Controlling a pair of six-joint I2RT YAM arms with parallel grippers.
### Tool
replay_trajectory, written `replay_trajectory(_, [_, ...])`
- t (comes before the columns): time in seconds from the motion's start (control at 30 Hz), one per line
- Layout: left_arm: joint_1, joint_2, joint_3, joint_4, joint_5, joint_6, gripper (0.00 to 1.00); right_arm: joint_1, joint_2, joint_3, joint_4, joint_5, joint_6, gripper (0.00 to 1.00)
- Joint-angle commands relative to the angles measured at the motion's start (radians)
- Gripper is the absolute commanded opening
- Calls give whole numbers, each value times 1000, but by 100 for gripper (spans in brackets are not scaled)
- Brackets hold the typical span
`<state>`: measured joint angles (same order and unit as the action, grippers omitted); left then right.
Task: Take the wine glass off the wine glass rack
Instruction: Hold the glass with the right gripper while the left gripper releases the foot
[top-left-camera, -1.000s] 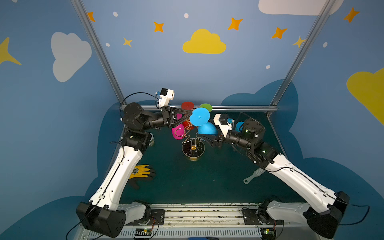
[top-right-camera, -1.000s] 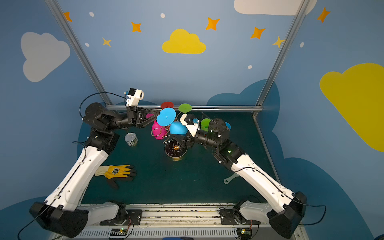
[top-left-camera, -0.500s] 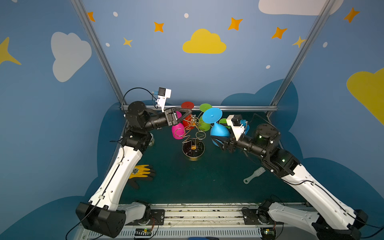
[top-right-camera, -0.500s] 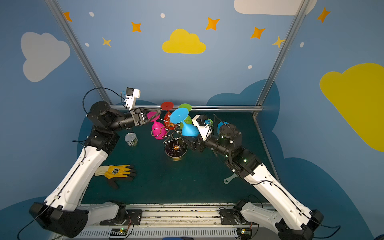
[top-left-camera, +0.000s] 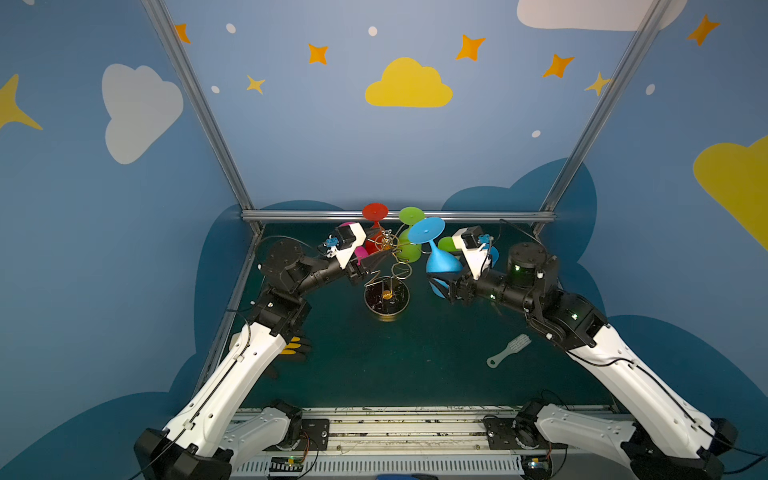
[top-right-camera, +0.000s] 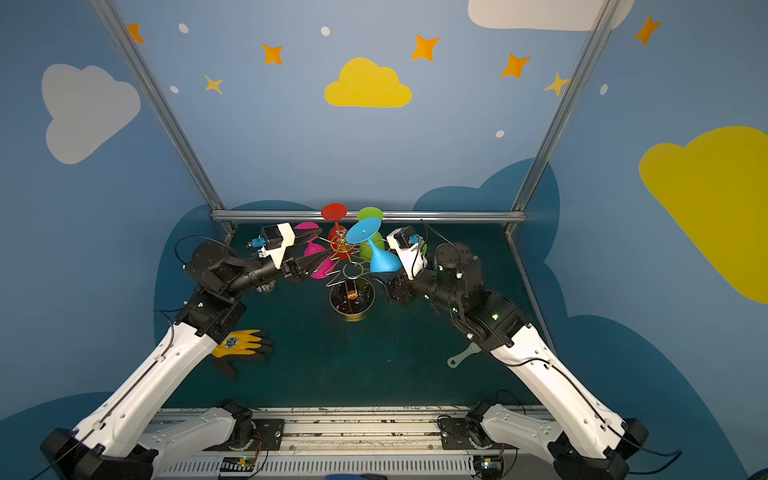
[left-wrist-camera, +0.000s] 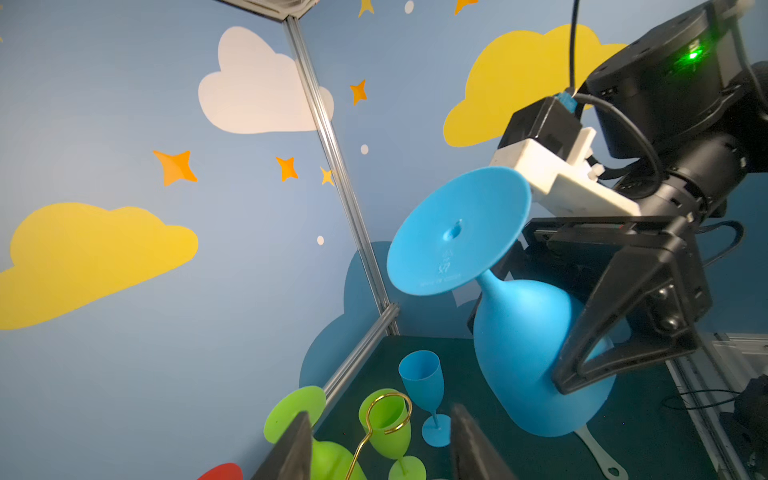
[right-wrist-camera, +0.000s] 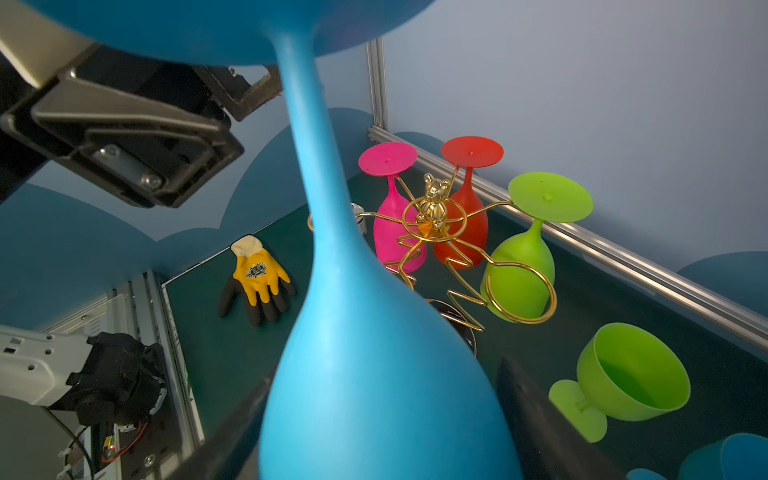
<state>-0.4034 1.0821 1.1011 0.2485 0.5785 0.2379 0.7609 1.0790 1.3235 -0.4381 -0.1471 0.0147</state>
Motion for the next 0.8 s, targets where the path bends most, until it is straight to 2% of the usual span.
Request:
replay_trajectory(0.0, [-18, 7, 1, 68, 0, 142, 58, -1, 21, 41, -17, -14, 16, 4])
replay_trajectory(0.27, [-71, 42, 20, 59, -60, 236, 58, 6, 86, 98, -50, -44, 29, 1])
replay_trajectory(0.47, [-89, 64, 36, 70, -111, 260, 56, 13, 99, 99, -60, -72, 40, 0])
replay_trajectory(0.77, [-100, 80, 43, 93, -118, 253, 53, 23, 109, 93, -85, -85, 53, 0])
